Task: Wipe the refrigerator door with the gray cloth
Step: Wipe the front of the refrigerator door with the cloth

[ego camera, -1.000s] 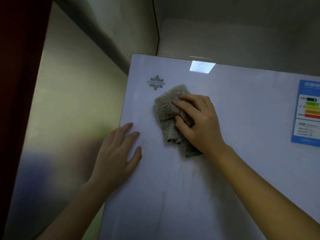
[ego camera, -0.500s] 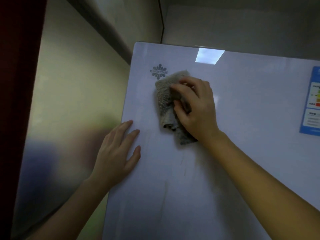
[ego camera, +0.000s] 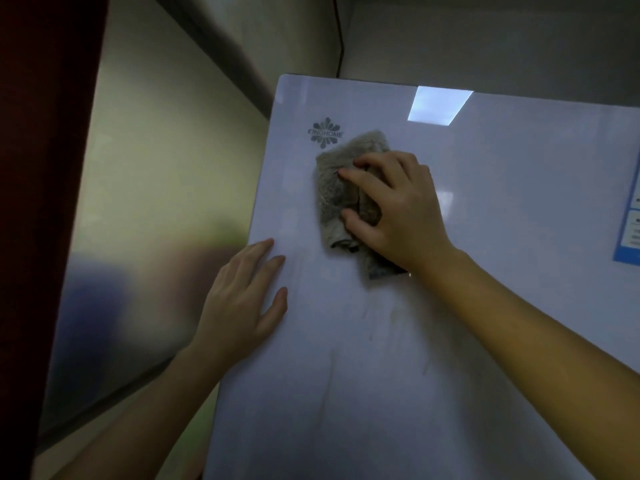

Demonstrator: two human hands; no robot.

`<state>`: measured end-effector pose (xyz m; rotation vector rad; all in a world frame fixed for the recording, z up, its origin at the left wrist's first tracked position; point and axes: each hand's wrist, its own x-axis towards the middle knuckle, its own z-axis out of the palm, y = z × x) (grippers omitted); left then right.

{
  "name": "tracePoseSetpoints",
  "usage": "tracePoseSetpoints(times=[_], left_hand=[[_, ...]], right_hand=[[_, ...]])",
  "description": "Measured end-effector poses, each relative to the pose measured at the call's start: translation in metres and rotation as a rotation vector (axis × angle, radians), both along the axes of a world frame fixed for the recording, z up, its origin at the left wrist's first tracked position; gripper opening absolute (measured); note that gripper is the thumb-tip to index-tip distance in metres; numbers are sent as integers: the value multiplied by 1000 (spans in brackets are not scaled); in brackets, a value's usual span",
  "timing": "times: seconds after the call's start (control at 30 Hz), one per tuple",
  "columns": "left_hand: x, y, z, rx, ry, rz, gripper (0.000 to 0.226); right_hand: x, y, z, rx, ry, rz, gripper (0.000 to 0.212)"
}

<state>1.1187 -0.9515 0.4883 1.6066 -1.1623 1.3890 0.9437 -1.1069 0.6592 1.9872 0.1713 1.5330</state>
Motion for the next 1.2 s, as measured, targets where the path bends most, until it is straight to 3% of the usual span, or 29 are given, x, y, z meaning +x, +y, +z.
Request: tracePoseSetpoints(times=[0.1,0.27,0.43,0.5,0.63,0.7,0.8,0.93,1.0,1.2], left_hand=[[-4,1,-8,-43,36,13,44],[-4,-2,-20,-33,64,25,48],[-2,-4,-24,-31,37,65,50],[-1,-6,-26,-33,29,72,50],[0,-10,-31,-46,14,64,54],[-1,-11,-32,-50,16,62,56],[1,-8,-32,-46,8,57,56],[2,-7,-31,-42,8,48,55],[3,-8,-31,-39,5,40,56],[13,-2,-35,-1,-53,14,55]], right_hand=[[11,9,-5,65,-27,42,50],[18,7,-14,-162,177,8,43],[13,7,43,88,-75,59,46],[20,14,46,121,-63,76,48],[25,12,8,-254,287,24,43],[19,6,2,-341,359,11,41],[11,0,17,-273,266,10,43],[13,5,36,18,-13,57,44],[24,14,23,61,-9,59,46],[27,11,-67,-314,327,66,33]])
